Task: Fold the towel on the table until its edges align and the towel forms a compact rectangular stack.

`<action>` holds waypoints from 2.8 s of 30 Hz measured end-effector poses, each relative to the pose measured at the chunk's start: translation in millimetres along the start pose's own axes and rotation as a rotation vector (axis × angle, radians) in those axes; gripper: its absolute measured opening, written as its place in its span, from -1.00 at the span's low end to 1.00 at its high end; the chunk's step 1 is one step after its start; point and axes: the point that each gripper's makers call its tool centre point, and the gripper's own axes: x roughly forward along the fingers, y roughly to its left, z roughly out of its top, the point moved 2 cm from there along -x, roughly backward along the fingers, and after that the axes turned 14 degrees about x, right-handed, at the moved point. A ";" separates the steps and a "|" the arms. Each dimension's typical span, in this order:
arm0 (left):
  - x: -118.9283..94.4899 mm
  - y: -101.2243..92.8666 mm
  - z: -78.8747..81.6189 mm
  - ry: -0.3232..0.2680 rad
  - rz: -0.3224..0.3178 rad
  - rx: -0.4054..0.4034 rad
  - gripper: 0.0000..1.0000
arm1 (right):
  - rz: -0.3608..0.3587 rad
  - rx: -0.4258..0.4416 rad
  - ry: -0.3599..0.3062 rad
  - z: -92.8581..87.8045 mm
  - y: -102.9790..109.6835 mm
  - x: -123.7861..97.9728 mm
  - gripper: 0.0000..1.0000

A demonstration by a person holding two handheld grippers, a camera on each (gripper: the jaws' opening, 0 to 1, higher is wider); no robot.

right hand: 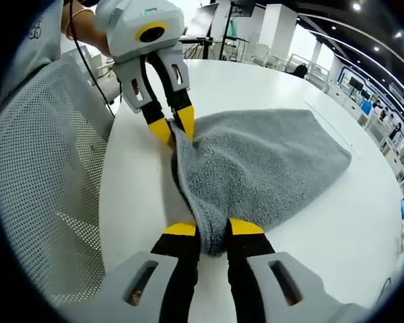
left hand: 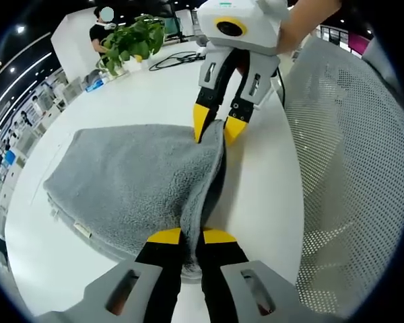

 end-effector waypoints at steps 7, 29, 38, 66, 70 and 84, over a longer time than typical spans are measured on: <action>-0.4 0.5 -0.9 -0.020 0.010 -0.034 -0.83 | -0.034 0.072 -0.035 1.0 0.4 -0.6 -0.74; -8.4 -16.8 -2.2 -0.036 0.035 -0.055 -0.82 | -0.085 0.209 -0.120 -7.7 24.0 -6.1 -0.74; -12.5 -28.0 -1.5 -0.047 0.026 -0.078 -0.82 | -0.056 0.194 -0.104 -11.1 35.8 -9.6 -0.74; -22.7 -59.4 2.4 -0.029 -0.045 -0.069 -0.82 | 0.011 0.098 0.060 -21.8 66.2 -19.1 -0.74; -22.5 -61.2 3.7 -0.007 -0.061 -0.071 -0.82 | 0.015 0.131 0.050 -22.7 68.1 -20.8 -0.74; -27.0 -76.1 5.8 -0.028 -0.133 -0.142 -0.82 | 0.060 0.164 0.079 -30.5 79.3 -25.9 -0.75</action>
